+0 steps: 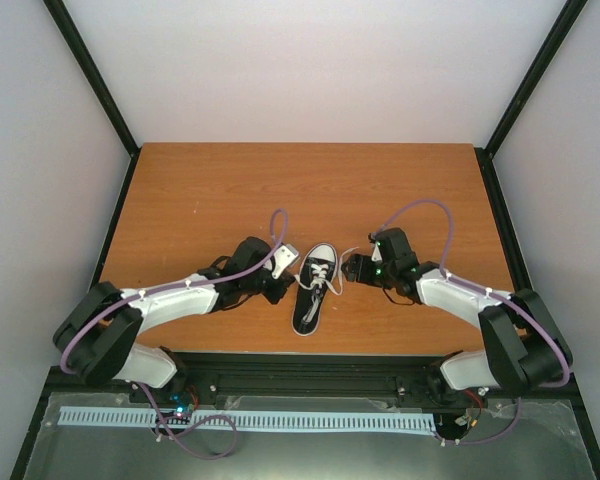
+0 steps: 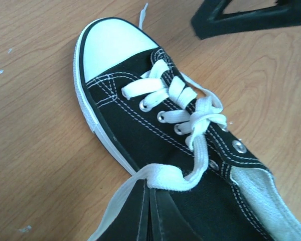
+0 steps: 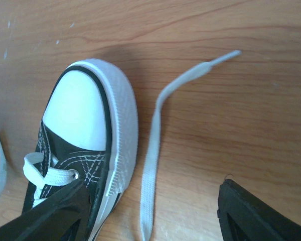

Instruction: Tie the shoes

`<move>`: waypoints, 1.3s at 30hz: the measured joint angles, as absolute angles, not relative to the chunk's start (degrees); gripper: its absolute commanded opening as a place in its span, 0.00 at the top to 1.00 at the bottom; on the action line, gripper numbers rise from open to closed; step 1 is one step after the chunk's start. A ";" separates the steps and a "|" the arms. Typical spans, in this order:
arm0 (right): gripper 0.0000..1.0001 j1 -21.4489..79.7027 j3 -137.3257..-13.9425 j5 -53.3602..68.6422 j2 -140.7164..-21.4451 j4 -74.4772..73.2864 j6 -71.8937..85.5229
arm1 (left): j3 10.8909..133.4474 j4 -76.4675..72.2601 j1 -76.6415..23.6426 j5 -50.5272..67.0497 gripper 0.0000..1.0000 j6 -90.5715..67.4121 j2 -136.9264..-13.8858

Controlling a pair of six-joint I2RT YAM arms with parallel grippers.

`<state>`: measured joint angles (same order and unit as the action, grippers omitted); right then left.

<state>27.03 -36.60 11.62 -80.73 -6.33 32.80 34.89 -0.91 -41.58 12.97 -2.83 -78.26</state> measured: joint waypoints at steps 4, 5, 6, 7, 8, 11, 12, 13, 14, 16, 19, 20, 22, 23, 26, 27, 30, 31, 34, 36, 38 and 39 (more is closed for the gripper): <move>0.44 29.54 -40.60 9.63 -85.80 -7.49 32.47 | 34.20 -1.89 -41.58 14.83 0.99 -4.47 -77.93; 0.46 30.33 -41.41 9.02 -87.02 -7.84 32.53 | 34.00 -2.04 -41.58 15.31 0.99 -4.89 -77.91; 0.47 31.03 -42.00 8.27 -88.05 -8.16 32.60 | 33.87 -2.22 -41.58 15.86 0.99 -5.32 -77.84; 0.48 31.77 -42.41 7.44 -88.92 -8.43 32.93 | 33.76 -2.35 -41.58 16.34 0.99 -5.76 -77.71; 0.50 32.36 -42.61 6.63 -89.49 -8.64 33.28 | 33.67 -2.66 -41.58 16.84 0.99 -6.20 -77.58; 0.55 32.97 -42.94 5.06 -89.95 -9.08 33.89 | 33.67 -3.46 -41.58 17.89 0.99 -7.14 -77.06; 0.55 33.17 -43.07 4.78 -90.02 -9.23 34.06 | 33.67 -3.66 -41.58 18.20 0.99 -7.35 -76.90; 0.57 33.39 -43.29 4.49 -90.17 -9.34 34.33 | 33.67 -3.95 -41.58 18.52 0.99 -7.57 -76.82; 0.59 33.52 -43.48 4.23 -90.30 -9.47 34.37 | 33.67 -4.19 -41.58 18.74 0.99 -7.75 -76.79; 0.61 33.82 -43.86 3.66 -90.63 -9.74 34.63 | 33.65 -4.49 -41.58 19.25 0.99 -8.01 -76.79; 0.60 34.17 -44.05 3.20 -90.74 -9.76 35.22 | 33.52 -4.97 -41.58 19.90 0.99 -8.40 -76.79; 0.59 34.17 -44.05 3.14 -90.70 -9.78 35.38 | 33.47 -5.13 -41.58 20.01 0.99 -8.58 -76.79; 0.57 34.17 -44.07 2.96 -90.45 -10.22 35.48 | 33.45 -5.39 -41.58 20.14 0.99 -8.84 -76.82; 0.53 34.17 -44.23 2.81 -90.26 -10.76 35.62 | 33.45 -5.61 -41.58 20.23 0.99 -8.95 -76.84; 0.47 34.17 -44.66 2.07 -89.54 -11.88 35.83 | 33.45 -6.31 -41.58 20.53 0.99 -9.26 -76.99; 0.47 34.17 -44.75 1.61 -89.14 -12.34 35.86 | 33.45 -6.48 -41.58 20.67 0.99 -9.30 -77.10; 0.49 34.17 -44.91 0.19 -88.12 -13.56 35.90 | 33.45 -6.55 -41.58 20.88 0.99 -9.43 -77.19; 0.50 34.17 -44.91 -0.36 -88.01 -13.82 35.90 | 33.45 -6.61 -41.58 20.93 0.99 -9.45 -77.19; 0.54 34.17 -44.91 -1.23 -88.12 -14.46 35.97 | 33.45 -6.68 -41.58 21.08 0.99 -9.50 -77.19; 0.56 34.17 -44.95 -1.28 -88.53 -14.35 36.03 | 33.39 -6.76 -41.58 21.12 0.99 -9.52 -77.19; 0.57 34.17 -45.04 -1.04 -89.56 -14.20 36.03 | 33.28 -6.85 -41.58 21.26 0.99 -9.52 -77.19; 0.57 34.17 -45.17 -0.75 -90.30 -14.09 36.03 | 33.21 -6.85 -41.58 21.30 0.99 -9.54 -77.19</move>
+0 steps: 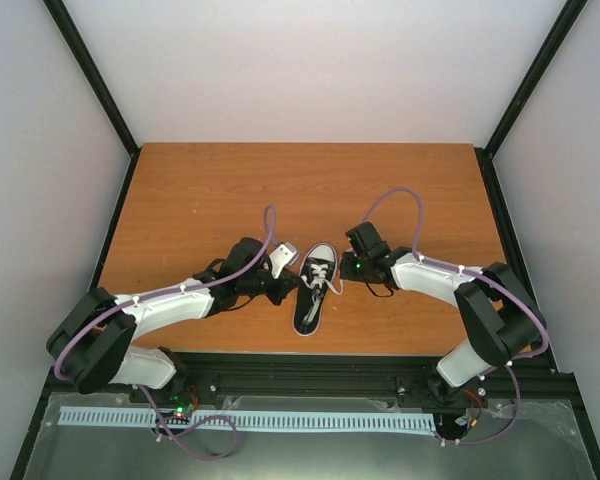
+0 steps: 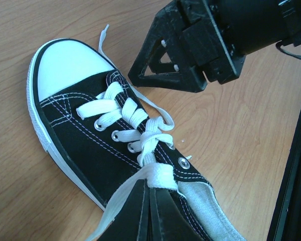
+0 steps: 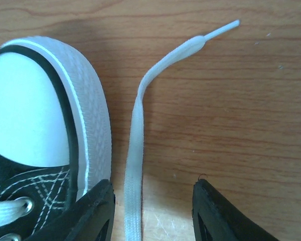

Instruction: Tie the shoes

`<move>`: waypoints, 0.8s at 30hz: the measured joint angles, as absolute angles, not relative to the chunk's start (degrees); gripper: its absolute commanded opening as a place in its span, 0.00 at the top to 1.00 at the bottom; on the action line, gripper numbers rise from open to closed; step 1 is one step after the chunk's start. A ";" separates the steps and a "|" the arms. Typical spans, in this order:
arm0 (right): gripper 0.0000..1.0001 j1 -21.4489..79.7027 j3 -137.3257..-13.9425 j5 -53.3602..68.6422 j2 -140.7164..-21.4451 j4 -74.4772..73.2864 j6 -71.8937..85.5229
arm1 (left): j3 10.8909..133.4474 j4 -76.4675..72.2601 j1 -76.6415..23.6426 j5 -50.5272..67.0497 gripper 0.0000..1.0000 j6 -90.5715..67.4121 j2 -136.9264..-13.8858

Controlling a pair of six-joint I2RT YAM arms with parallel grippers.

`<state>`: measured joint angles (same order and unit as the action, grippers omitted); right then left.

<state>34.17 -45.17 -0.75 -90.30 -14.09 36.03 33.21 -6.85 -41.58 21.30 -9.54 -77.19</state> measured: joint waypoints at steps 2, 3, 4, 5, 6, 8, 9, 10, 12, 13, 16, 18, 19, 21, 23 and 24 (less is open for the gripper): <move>0.57 34.17 -45.41 -0.12 -91.68 -13.72 35.94 | 33.12 -6.87 -41.58 21.32 0.99 -9.54 -77.19; 0.58 34.17 -45.54 0.27 -92.23 -13.56 35.83 | 33.08 -6.90 -41.58 21.39 0.99 -9.54 -77.19; 0.59 34.17 -45.69 0.54 -92.66 -13.47 35.75 | 33.04 -6.87 -41.58 21.45 0.99 -9.54 -77.19; 0.60 34.17 -46.06 0.78 -93.21 -13.52 35.57 | 33.04 -6.87 -41.58 21.50 0.99 -9.54 -77.19; 0.61 34.17 -46.52 0.89 -93.82 -13.56 35.40 | 33.04 -6.87 -41.58 21.54 0.99 -9.54 -77.19; 0.63 34.17 -47.46 0.95 -94.89 -13.50 35.03 | 33.04 -6.87 -41.58 21.56 0.99 -9.54 -77.19; 0.65 34.22 -47.99 0.97 -95.44 -13.43 34.94 | 33.04 -6.87 -41.58 21.65 0.99 -9.54 -77.19; 0.67 34.37 -48.53 0.82 -96.05 -13.32 34.85 | 33.04 -6.87 -41.58 21.69 0.99 -9.54 -77.19; 0.72 34.85 -49.50 0.25 -96.95 -13.43 34.76 | 33.04 -6.87 -41.58 21.71 0.99 -9.54 -77.19; 0.74 35.16 -49.89 -0.27 -97.32 -13.63 34.63 | 33.04 -6.87 -41.58 21.71 0.99 -9.54 -77.19; 0.81 36.25 -51.24 -2.79 -98.41 -14.72 34.59 | 33.01 -6.87 -41.58 21.74 0.99 -9.56 -77.19; 0.87 36.71 -51.48 -4.47 -98.63 -15.33 34.63 | 33.01 -6.87 -41.58 21.76 0.99 -9.58 -77.19; 0.91 36.84 -51.51 -5.56 -98.63 -15.86 34.96 | 33.01 -6.87 -41.58 21.78 0.99 -9.58 -77.19; 0.97 36.93 -51.51 -7.27 -98.63 -16.60 34.98 | 33.01 -6.87 -41.58 21.93 0.99 -9.63 -77.19; 0.97 36.95 -51.29 -9.61 -98.50 -17.32 35.86 | 33.01 -6.87 -41.58 22.06 0.99 -9.65 -77.19; 0.97 36.86 -51.09 -10.44 -98.32 -17.47 36.01 | 33.01 -6.87 -41.58 22.11 0.99 -9.67 -77.19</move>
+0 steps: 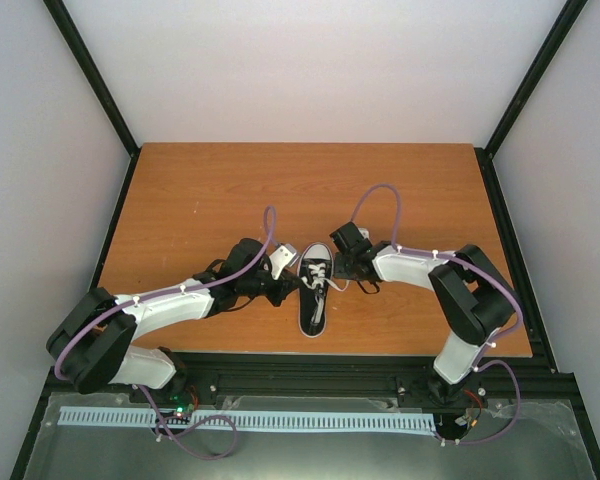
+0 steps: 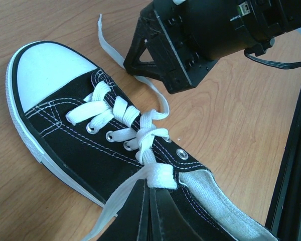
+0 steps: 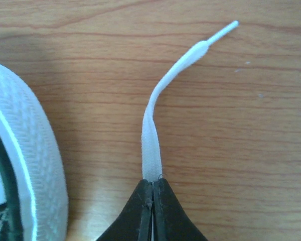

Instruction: Tie the shoes

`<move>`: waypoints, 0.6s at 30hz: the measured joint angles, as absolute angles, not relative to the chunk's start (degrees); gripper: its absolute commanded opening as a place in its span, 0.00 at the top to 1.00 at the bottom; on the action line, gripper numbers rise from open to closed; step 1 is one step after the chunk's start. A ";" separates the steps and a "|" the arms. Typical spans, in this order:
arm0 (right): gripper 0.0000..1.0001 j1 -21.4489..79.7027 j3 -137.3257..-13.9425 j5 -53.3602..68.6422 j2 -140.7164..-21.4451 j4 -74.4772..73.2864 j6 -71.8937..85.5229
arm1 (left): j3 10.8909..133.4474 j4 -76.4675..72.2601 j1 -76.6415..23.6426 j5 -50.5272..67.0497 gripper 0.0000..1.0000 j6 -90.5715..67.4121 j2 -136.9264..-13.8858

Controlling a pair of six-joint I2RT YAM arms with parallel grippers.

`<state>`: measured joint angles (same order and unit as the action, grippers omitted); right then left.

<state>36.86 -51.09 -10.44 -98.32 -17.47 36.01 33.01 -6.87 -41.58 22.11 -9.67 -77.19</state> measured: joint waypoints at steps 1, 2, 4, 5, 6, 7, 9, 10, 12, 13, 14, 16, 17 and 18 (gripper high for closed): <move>0.97 36.73 -50.70 -10.94 -98.06 -17.45 36.21 | 33.01 -6.87 -41.58 22.17 0.99 -9.67 -77.19; 0.97 36.49 -50.02 -11.18 -97.51 -17.28 36.45 | 33.01 -6.90 -41.58 22.22 0.99 -9.69 -77.19; 0.97 35.18 -47.75 -10.81 -95.50 -16.88 36.77 | 32.99 -6.92 -41.58 22.37 0.99 -9.87 -77.19; 0.97 34.33 -46.65 -10.39 -94.39 -16.84 36.93 | 32.97 -6.96 -41.58 22.44 0.99 -9.96 -77.19; 0.97 33.06 -44.95 -9.21 -92.68 -16.43 36.99 | 32.93 -7.07 -41.58 22.52 0.99 -10.09 -77.19; 0.97 31.97 -43.62 -8.14 -91.02 -16.27 37.08 | 32.88 -7.22 -41.58 22.59 0.99 -10.17 -77.19; 0.97 29.98 -41.47 -5.17 -87.44 -15.11 37.04 | 32.80 -7.51 -41.58 22.76 0.99 -10.35 -77.19; 0.97 29.47 -41.15 -3.68 -85.97 -14.46 36.91 | 32.77 -7.64 -41.58 22.83 0.99 -10.39 -77.19; 0.97 29.17 -41.60 0.86 -83.59 -11.66 36.64 | 32.75 -7.77 -41.58 23.00 0.99 -10.50 -77.19; 0.97 29.30 -42.41 3.51 -83.05 -9.89 36.42 | 32.71 -7.77 -41.58 23.05 0.99 -10.55 -77.19; 0.97 29.56 -43.38 5.82 -82.94 -8.05 36.42 | 32.71 -7.77 -41.58 23.05 0.99 -10.57 -77.19; 0.97 30.50 -45.80 10.20 -83.57 -4.80 36.51 | 32.62 -7.86 -41.58 23.03 0.99 -10.74 -77.17; 0.97 31.31 -47.03 12.01 -84.16 -3.44 36.71 | 32.56 -7.94 -41.58 23.03 0.99 -10.81 -77.12; 0.97 32.40 -48.62 14.04 -85.03 -1.87 37.12 | 32.45 -8.08 -41.58 23.00 0.99 -10.94 -77.08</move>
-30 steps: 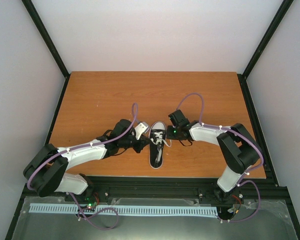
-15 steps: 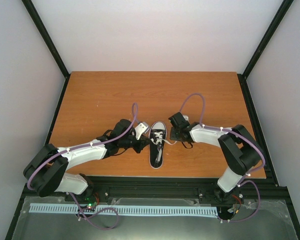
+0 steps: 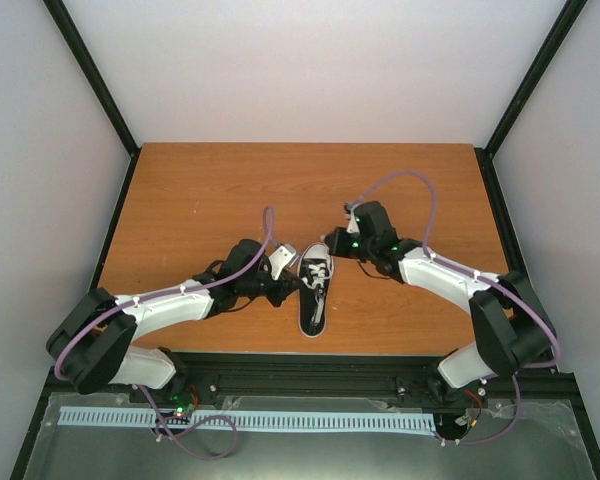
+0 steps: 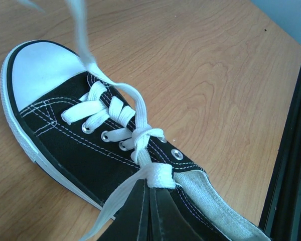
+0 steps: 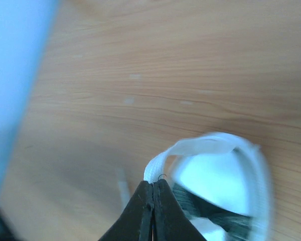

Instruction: Tie the shoes

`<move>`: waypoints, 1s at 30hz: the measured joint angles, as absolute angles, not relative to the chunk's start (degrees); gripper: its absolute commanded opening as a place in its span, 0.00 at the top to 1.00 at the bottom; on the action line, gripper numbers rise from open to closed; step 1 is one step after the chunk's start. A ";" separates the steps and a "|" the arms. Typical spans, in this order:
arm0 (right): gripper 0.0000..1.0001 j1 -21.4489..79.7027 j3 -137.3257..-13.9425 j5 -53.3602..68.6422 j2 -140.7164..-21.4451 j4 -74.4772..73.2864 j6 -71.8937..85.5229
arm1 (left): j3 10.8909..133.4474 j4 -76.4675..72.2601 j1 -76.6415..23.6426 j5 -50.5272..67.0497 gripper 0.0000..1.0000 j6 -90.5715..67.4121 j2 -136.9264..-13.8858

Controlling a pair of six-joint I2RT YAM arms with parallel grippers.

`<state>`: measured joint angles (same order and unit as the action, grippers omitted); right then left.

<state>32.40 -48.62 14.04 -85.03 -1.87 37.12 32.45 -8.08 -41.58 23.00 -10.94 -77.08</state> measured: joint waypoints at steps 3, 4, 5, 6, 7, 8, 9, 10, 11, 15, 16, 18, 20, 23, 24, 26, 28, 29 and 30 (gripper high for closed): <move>0.66 36.58 -52.18 19.40 -87.72 2.66 38.65 | 32.10 -8.23 -41.58 22.96 0.99 -11.38 -76.79; 0.52 37.47 -52.60 20.53 -88.16 3.31 39.46 | 32.01 -8.25 -41.58 22.94 0.99 -11.53 -76.73; 0.41 38.39 -52.71 21.71 -88.36 3.77 39.57 | 31.94 -8.36 -41.58 22.96 0.99 -11.79 -76.73; 0.34 38.89 -52.56 22.11 -88.36 3.55 39.92 | 31.90 -8.54 -41.58 22.96 0.99 -11.90 -76.73; 0.27 38.94 -52.25 22.09 -88.23 3.33 39.99 | 31.86 -8.73 -41.58 22.96 0.99 -12.05 -76.73; 0.24 38.68 -51.72 21.65 -87.99 2.98 39.92 | 31.86 -8.97 -41.58 22.98 0.99 -12.25 -76.73; 0.21 38.13 -50.83 21.21 -87.42 2.52 39.86 | 31.86 -9.04 -41.58 23.00 0.99 -12.32 -76.73; 0.20 37.34 -49.47 20.93 -86.46 2.20 39.68 | 31.86 -9.15 -41.58 23.00 0.99 -12.43 -76.71; 0.19 36.25 -46.74 20.45 -84.07 1.43 39.22 | 31.81 -9.28 -41.58 23.03 0.99 -12.58 -76.69; 0.22 31.81 -41.25 19.99 -77.97 0.67 37.39 | 31.62 -9.52 -41.58 23.40 0.99 -13.30 -76.58; 0.23 31.18 -39.75 20.49 -76.05 0.82 36.27 | 31.62 -9.56 -41.58 23.57 0.99 -13.50 -76.58; 0.25 31.03 -37.36 23.73 -73.54 2.31 33.74 | 31.62 -9.78 -41.58 23.97 0.99 -13.96 -76.60; 0.26 31.22 -35.22 28.62 -72.31 4.78 31.40 | 31.62 -10.26 -41.58 24.51 0.99 -14.50 -76.69; 0.31 31.64 -33.34 34.70 -72.12 7.27 28.60 | 31.64 -10.94 -41.58 25.26 0.99 -15.16 -77.30; 0.33 31.86 -33.23 36.38 -72.34 7.55 27.70 | 31.64 -10.96 -41.58 25.36 0.99 -15.29 -77.54; 0.37 32.40 -33.28 39.33 -73.25 8.86 26.20 | 31.64 -10.98 -41.58 25.58 0.99 -15.46 -77.87; 0.39 32.82 -33.43 41.32 -74.76 10.04 24.86 | 31.64 -10.98 -41.58 25.78 0.99 -15.66 -77.93; 0.41 32.97 -33.63 42.17 -75.81 10.28 24.34 | 31.64 -11.03 -41.58 25.89 0.99 -15.75 -77.93; 0.42 33.19 -33.89 43.07 -77.28 10.50 23.77 | 31.64 -11.05 -41.58 25.96 0.99 -15.86 -77.95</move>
<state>33.19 -33.89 43.07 -77.28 10.50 23.77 31.64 -11.05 -41.58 25.96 -15.86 -77.95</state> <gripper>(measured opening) 0.611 0.021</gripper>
